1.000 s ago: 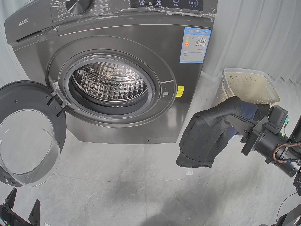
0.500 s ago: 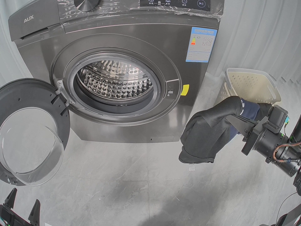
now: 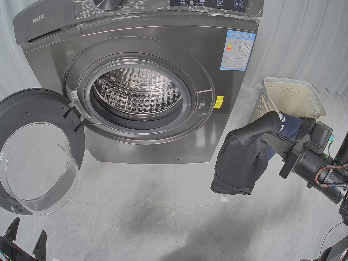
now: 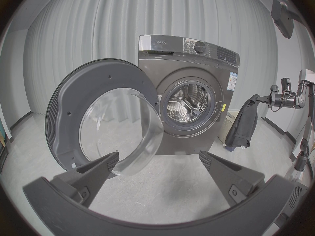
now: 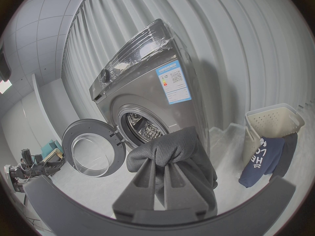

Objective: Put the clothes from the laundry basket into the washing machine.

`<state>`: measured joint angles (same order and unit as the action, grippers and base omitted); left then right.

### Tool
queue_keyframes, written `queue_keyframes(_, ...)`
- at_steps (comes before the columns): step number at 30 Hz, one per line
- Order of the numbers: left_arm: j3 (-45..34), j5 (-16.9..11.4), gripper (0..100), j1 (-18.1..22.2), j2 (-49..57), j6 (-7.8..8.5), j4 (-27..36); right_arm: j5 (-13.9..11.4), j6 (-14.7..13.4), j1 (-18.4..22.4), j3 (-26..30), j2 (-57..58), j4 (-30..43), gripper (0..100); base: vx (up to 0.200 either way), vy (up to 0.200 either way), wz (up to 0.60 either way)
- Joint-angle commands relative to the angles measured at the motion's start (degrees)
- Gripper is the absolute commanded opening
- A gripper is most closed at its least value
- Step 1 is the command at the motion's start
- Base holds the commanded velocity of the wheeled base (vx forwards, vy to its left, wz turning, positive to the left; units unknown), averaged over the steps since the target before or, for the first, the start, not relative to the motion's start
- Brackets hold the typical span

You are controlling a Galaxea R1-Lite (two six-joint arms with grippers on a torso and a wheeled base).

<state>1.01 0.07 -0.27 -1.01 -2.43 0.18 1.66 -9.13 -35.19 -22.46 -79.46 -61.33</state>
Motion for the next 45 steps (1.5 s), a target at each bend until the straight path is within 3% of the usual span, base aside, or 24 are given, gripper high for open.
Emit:
queue_keyframes(1,-0.8,0.0,100,0.0,0.7,-0.04,0.0,0.0,0.0,0.1,0.3,-0.1,0.0,0,0.000,0.200,0.00)
queue_keyframes(26,-0.8,0.0,100,0.0,0.7,-0.04,0.0,0.0,0.0,0.2,0.5,-0.1,0.0,0,0.000,0.024,0.00)
queue_keyframes(31,-0.8,0.0,100,0.0,0.7,-0.04,0.0,0.0,-0.1,0.2,0.6,-0.2,0.0,0,0.000,-0.200,0.00)
queue_keyframes(37,-0.8,0.0,100,0.0,0.7,0.05,0.0,-0.1,-0.1,0.1,0.9,-0.3,0.0,0,0.000,0.000,0.00)
queue_keyframes(45,-0.8,0.0,100,0.1,0.7,0.40,-0.1,-0.2,-1.8,-2.0,0.2,-1.9,-0.6,0,0.000,0.000,0.00)
